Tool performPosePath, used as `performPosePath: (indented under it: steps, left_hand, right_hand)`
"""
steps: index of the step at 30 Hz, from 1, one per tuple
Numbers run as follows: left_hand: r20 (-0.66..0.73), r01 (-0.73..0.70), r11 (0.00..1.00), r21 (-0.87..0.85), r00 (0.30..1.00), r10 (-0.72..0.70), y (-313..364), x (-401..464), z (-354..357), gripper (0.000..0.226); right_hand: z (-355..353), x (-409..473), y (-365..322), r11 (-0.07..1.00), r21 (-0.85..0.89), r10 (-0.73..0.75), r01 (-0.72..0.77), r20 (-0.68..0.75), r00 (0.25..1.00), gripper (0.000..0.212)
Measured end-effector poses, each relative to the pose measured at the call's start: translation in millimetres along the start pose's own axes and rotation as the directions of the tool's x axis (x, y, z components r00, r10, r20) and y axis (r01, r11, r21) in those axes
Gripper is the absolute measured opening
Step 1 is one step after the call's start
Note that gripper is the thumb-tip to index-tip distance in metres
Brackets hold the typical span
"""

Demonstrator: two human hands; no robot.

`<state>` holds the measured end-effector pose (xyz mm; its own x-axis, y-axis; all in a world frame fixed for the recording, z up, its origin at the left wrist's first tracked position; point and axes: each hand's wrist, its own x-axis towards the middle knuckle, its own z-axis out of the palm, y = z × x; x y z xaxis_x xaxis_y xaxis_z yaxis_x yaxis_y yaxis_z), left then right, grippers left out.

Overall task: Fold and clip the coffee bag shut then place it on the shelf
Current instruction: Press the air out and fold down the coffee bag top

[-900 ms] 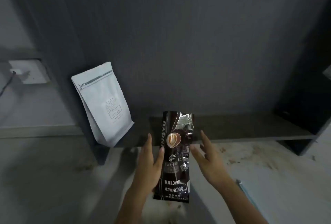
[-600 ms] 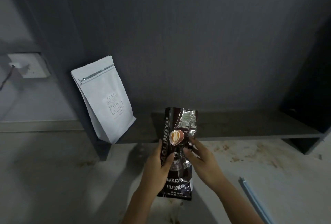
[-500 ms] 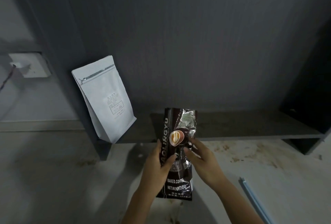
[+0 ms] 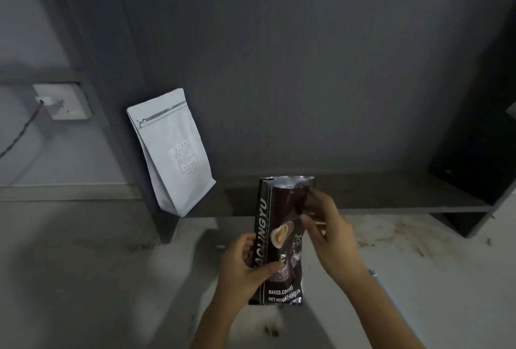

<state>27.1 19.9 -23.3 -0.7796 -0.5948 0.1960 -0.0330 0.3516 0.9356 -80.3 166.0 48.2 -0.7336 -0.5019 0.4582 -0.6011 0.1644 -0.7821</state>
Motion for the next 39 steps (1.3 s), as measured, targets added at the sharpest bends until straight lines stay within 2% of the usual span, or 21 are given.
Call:
performPosePath:
  steps: [3,5,7,10,13,19,23,30,33,35,39]
  left_hand:
    - [-0.033,-0.072,0.997,-0.014,0.997,0.072,-0.7,-15.5,2.8,0.065]
    - [-0.075,-0.126,0.992,0.015,0.989,0.127,-3.8,-22.5,4.3,0.068]
    - [-0.086,-0.122,0.993,-0.005,0.989,0.121,-5.8,-28.5,5.7,0.071]
    - [0.014,-0.019,0.992,-0.126,1.000,0.021,-3.1,-33.9,10.9,0.092]
    - [0.115,0.040,0.992,-0.122,0.993,-0.026,-4.2,-33.9,16.9,0.105]
    - [0.107,0.094,0.990,-0.107,0.991,-0.083,-14.6,-31.0,19.6,0.093]
    - [0.097,0.122,0.988,-0.099,0.989,-0.112,-14.0,-31.3,21.9,0.083]
    - [0.120,0.137,0.985,-0.109,0.985,-0.123,-19.0,-27.8,26.7,0.078]
    - [0.112,0.118,0.988,-0.103,0.988,-0.107,-21.6,-23.7,27.4,0.068]
    - [0.143,0.112,0.990,-0.087,0.985,-0.099,-22.9,-22.4,26.9,0.065]
    - [0.173,0.153,0.987,-0.046,0.974,-0.143,-33.0,-25.4,26.2,0.066]
  right_hand:
    - [-17.1,-1.7,-15.0,0.987,-0.107,-0.125,0.118,-0.063,0.990,0.042]
    - [-25.6,-3.1,-23.5,0.965,-0.187,-0.199,0.186,-0.056,0.978,0.025]
    - [-32.4,-7.5,-28.7,0.937,-0.260,-0.252,0.234,-0.038,0.967,0.012]
    - [-39.2,-14.4,-32.5,0.917,-0.309,-0.268,0.253,-0.007,0.963,0.007]
    - [-43.1,-20.6,-33.9,0.904,-0.351,-0.267,0.246,-0.012,0.964,0.008]
    - [-57.0,-17.6,-40.6,0.857,-0.467,-0.219,0.217,0.049,0.974,0.010]
    - [-56.2,-14.0,-49.7,0.857,-0.436,-0.280,0.276,0.058,0.958,0.015]
    - [-58.3,-19.9,-47.2,0.852,-0.422,-0.323,0.309,0.041,0.945,0.019]
    - [-66.8,-31.2,-48.2,0.843,-0.440,-0.367,0.308,-0.052,0.929,0.016]
    - [-70.5,-31.9,-47.4,0.869,-0.414,-0.342,0.269,-0.113,0.933,0.015]
    - [-70.1,-26.9,-41.0,0.880,-0.407,-0.258,0.246,0.027,0.966,0.011]
